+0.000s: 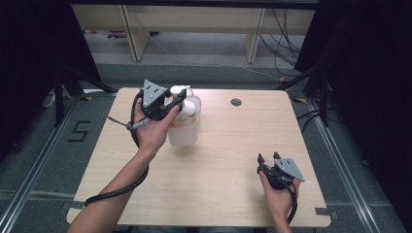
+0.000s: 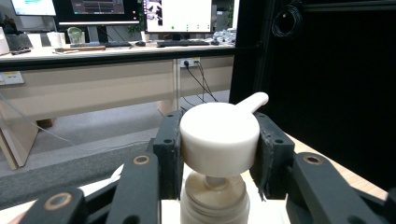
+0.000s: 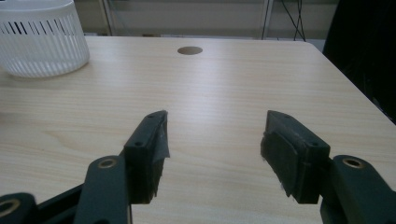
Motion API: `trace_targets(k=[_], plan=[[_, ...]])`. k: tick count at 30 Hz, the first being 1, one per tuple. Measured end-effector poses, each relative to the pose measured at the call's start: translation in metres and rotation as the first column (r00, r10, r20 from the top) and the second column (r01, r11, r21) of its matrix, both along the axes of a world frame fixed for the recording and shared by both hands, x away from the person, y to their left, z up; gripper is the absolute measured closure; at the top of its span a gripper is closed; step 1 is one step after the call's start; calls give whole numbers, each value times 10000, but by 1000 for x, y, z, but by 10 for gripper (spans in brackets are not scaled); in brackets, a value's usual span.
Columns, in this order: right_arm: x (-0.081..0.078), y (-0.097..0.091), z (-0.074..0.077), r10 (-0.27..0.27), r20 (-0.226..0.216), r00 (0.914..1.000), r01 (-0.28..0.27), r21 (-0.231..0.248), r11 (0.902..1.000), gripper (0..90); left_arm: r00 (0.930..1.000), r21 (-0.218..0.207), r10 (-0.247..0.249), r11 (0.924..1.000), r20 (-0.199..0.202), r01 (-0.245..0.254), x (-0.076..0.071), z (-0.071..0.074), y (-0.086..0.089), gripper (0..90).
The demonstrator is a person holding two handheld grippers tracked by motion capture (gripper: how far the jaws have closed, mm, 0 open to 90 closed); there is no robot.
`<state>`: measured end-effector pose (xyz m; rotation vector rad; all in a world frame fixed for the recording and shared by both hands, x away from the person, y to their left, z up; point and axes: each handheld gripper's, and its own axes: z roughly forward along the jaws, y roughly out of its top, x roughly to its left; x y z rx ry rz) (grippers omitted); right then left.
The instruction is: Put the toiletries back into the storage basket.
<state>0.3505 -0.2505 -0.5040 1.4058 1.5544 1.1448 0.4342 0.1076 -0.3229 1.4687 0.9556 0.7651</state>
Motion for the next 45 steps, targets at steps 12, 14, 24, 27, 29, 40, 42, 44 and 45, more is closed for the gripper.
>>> trace_targets(k=[12,14,24,27,29,40,42,44,45], plan=[[0,1,-1,-5,-22,10000,5,11,10000,409,9997,-50,225,9997,62,-224,4,3,8,589],[0,0,-1,10,-35,10000,-10,5,10000,409,9996,-106,255,9996,71,-254,4,4,8,589],[1,2,-2,88,6,10000,-88,107,9999,407,9992,-127,373,9992,118,-372,5,7,14,589],[1,2,-2,97,-113,9999,-96,74,9999,406,9991,-104,392,9992,128,-391,6,7,15,589],[0,0,-1,-52,-22,10000,52,-213,9998,406,9991,-95,399,9992,141,-398,7,7,15,589],[0,-3,-1,-101,223,9997,106,-225,9997,398,9988,-168,469,9988,137,-467,15,6,17,589],[0,0,-1,-139,151,9998,138,42,9999,397,9987,-207,487,9986,135,-484,17,6,17,589],[0,0,-1,-73,181,9998,71,113,9999,396,9987,-213,501,9985,127,-498,19,7,17,589],[0,0,-1,-73,181,9998,71,113,9999,396,9986,-230,517,9984,126,-514,20,7,17,589]])
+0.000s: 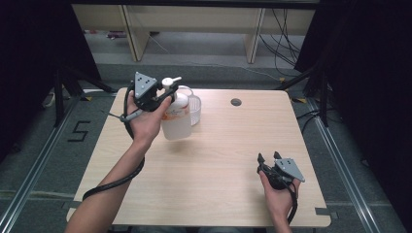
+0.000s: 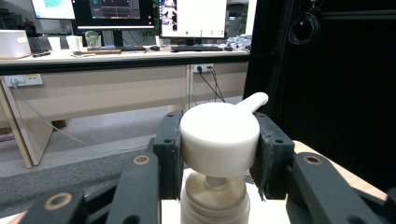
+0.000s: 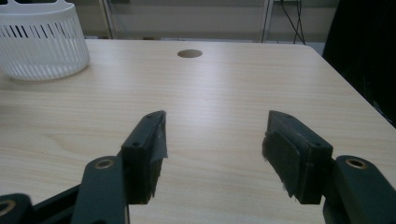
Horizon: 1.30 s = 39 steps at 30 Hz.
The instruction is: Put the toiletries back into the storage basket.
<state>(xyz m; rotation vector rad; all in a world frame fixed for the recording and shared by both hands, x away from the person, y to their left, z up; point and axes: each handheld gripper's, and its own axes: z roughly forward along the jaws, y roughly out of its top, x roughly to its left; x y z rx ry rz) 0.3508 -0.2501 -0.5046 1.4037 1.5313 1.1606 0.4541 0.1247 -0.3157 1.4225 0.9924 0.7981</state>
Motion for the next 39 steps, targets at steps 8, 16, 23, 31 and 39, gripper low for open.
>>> trace_targets(k=[8,16,23,31,39], plan=[[1,-2,-1,101,85,9999,-99,-189,9998,393,10000,-48,48,10000,83,-48,6,4,-1,589],[1,-1,0,96,132,9999,-91,-367,9993,392,9999,-81,27,10000,157,-25,9,10,-4,590],[0,0,1,177,178,9997,-176,-51,9998,391,9996,-121,47,9999,283,-44,12,15,-7,590],[0,-2,1,123,121,9999,-120,-265,9996,391,9995,-84,150,9999,269,-148,18,19,-6,590],[0,-2,1,178,163,9997,-174,-242,9996,391,9985,38,271,9996,467,-273,23,24,-4,590]])
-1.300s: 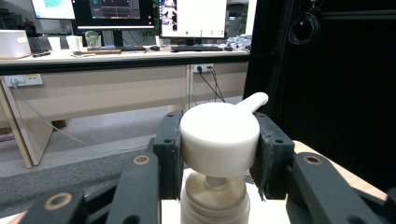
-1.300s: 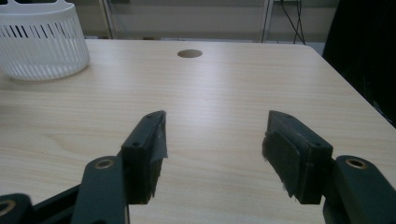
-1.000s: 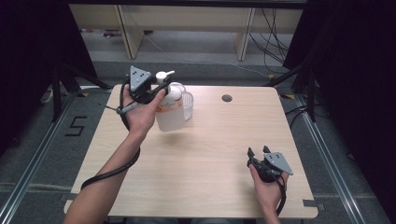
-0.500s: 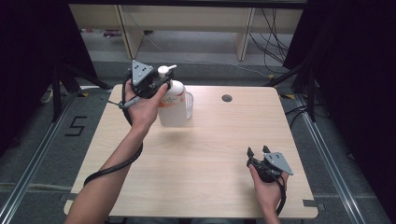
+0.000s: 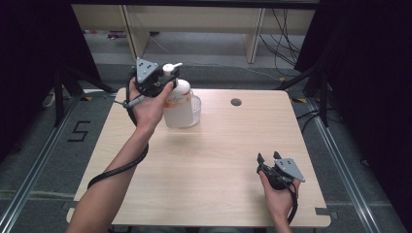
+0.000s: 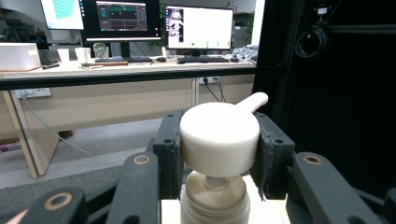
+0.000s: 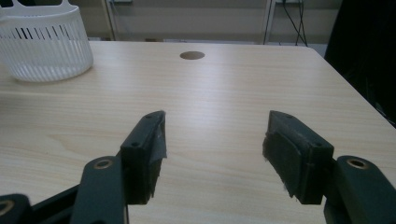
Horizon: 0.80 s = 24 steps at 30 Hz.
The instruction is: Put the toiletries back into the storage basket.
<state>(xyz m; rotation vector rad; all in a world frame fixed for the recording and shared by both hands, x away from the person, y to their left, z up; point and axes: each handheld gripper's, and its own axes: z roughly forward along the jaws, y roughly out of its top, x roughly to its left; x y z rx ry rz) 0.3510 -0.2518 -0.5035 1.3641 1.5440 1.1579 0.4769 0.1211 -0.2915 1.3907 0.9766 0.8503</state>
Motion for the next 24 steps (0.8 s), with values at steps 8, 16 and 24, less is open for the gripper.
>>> trace_targets(k=[8,16,24], plan=[[-1,3,0,-163,-239,9996,171,312,9994,392,10000,9,58,10000,76,-58,4,4,0,590],[1,2,-2,72,-131,9999,-72,9,10000,392,9999,62,120,9999,113,-121,8,8,0,590],[1,2,-2,31,-103,9999,-32,-88,10000,393,9998,-38,151,9999,148,-151,11,12,1,590]])
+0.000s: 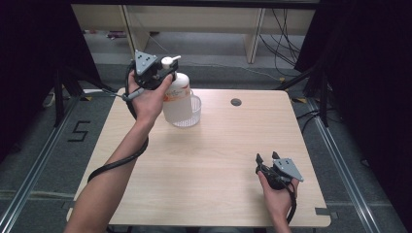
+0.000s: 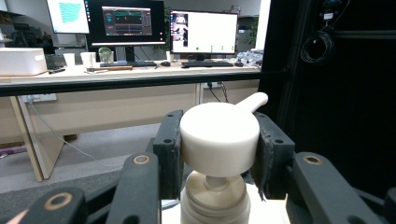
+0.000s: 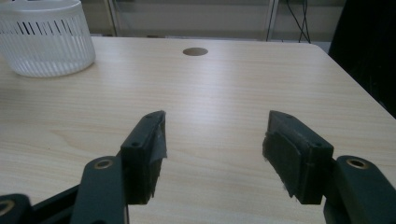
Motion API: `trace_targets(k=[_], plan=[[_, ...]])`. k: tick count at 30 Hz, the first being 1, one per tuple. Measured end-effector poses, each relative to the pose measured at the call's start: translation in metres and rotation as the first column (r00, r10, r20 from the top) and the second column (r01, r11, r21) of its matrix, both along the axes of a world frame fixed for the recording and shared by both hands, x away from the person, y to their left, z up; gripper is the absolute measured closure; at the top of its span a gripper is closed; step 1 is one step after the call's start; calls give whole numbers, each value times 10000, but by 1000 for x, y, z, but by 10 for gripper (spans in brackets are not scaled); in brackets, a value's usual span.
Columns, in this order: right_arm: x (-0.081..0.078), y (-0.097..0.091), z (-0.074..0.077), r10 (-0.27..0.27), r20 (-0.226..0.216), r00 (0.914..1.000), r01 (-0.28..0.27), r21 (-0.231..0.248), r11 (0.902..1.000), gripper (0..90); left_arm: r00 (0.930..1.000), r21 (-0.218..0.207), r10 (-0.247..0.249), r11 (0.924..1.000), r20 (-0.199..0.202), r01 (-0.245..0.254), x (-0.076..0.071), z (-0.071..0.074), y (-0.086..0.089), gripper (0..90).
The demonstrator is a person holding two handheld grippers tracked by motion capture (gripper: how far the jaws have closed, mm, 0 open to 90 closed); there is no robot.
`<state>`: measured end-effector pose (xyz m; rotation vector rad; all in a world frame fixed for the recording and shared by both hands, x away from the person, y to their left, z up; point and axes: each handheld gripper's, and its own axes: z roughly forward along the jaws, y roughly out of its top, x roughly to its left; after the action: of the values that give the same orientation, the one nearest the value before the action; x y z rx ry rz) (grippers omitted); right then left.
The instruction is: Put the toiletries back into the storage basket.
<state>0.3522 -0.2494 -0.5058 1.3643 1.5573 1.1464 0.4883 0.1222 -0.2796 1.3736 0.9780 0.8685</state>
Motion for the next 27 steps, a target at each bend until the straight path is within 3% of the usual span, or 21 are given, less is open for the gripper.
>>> trace_targets(k=[1,3,4,27], plan=[[-1,3,0,-103,-192,9998,110,380,9992,393,10000,2,2,10000,23,-2,0,1,0,590],[0,0,0,-28,10,10000,28,-7,10000,393,10000,9,9,10000,31,-9,1,2,0,590],[-1,3,0,-121,-215,9997,129,357,9993,393,10000,-16,4,10000,71,-4,1,3,-1,590],[-1,3,0,-122,-307,9995,127,155,9998,393,9996,-107,32,9999,284,-29,14,13,-2,590]])
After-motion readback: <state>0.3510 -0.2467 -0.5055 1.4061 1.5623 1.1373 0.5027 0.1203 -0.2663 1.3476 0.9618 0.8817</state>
